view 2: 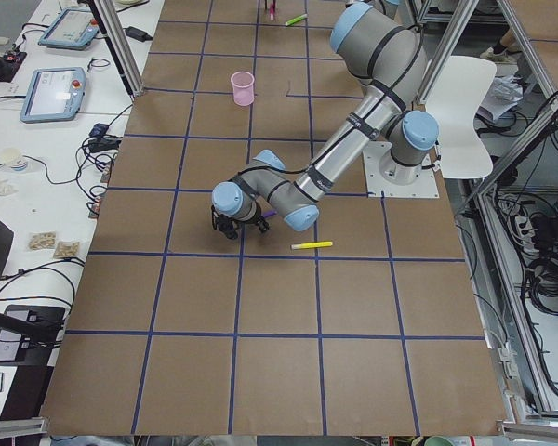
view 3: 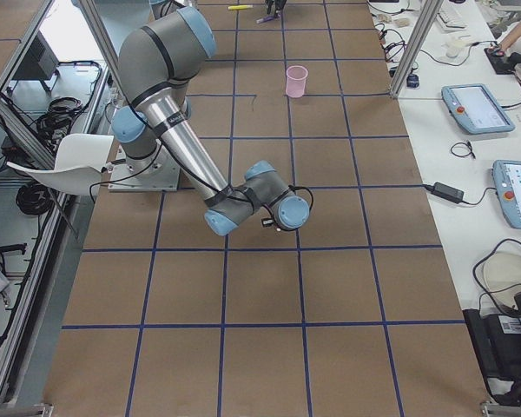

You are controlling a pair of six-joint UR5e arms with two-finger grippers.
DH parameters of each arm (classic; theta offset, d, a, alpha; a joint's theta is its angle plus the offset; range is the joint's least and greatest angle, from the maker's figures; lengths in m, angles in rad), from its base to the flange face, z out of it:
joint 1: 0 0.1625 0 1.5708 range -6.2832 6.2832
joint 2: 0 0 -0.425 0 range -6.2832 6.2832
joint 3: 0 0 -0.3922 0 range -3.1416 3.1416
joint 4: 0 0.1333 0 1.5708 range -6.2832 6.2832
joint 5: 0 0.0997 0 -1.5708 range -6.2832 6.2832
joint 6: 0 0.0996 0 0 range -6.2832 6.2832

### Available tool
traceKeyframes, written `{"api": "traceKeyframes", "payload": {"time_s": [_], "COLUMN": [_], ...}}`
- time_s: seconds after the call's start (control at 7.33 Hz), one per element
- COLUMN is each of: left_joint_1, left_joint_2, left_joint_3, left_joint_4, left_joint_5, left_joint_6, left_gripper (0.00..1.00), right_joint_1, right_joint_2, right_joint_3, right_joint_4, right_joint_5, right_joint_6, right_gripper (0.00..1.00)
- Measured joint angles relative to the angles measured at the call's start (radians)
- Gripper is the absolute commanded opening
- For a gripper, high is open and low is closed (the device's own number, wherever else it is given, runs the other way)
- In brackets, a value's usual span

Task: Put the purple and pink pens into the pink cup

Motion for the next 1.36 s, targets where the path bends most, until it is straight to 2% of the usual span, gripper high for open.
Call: {"api": "traceKeyframes", "payload": {"time_s": [0.55,0.82,1.09,1.36], "left_joint_1": [-0.002,-0.041,-0.166,-0.289], "left_joint_2": [-0.002,0.044,0.125,0.218], "left_joint_3": [0.001,0.011,0.036,0.045], "left_joint_4": [0.000,-0.007,-0.016,-0.008], "left_joint_5": [-0.009,-0.006,0.054,0.100], "left_joint_6": [0.002,0.006,0.002,-0.018], "left_gripper": [0.00,0.00,0.00,0.00], "right_joint_1": [0.001,0.030,0.139,0.314], "right_joint_2": [-0.026,-0.094,-0.208,-0.323], "right_joint_3": [-0.019,-0.063,-0.078,-0.076], "right_joint_4": [-0.018,-0.014,-0.005,0.022], "right_joint_5": [-0.002,-0.008,-0.062,-0.151], "right_joint_6": [0.058,0.167,0.347,0.580], "right_gripper": [0.10,0.08,0.09,0.09]}}
